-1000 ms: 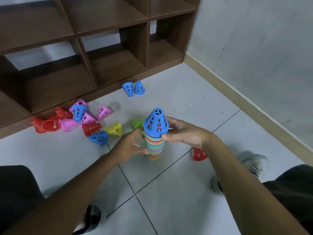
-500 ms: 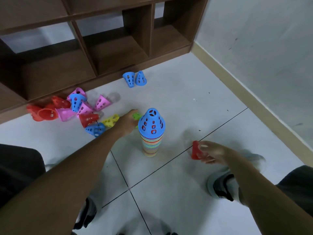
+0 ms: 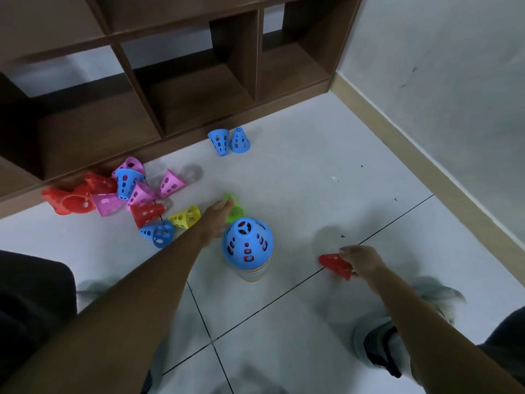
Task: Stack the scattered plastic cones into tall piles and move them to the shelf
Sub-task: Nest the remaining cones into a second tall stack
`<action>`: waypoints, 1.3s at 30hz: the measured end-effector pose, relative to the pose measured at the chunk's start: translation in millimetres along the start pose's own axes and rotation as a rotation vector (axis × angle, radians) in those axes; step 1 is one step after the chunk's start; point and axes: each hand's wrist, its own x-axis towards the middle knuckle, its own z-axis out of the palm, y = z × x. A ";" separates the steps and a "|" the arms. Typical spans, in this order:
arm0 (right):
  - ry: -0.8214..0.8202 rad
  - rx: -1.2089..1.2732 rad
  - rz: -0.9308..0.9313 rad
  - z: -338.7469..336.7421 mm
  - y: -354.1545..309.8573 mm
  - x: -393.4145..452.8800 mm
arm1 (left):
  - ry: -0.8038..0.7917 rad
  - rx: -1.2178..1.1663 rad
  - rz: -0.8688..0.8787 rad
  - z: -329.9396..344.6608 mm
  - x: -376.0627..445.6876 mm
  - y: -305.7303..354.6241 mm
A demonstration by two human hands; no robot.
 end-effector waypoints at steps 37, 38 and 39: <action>-1.059 0.043 -0.456 -2.4 -244.1 -162.3 | -0.197 -0.478 0.574 -51.8 -266.6 127.9; -1.055 0.051 -0.442 -0.7 -239.9 -160.7 | -0.204 -0.450 0.549 -48.5 -270.1 123.6; -1.048 0.057 -0.428 0.6 -236.2 -159.0 | -0.206 -0.431 0.522 -45.2 -272.2 119.1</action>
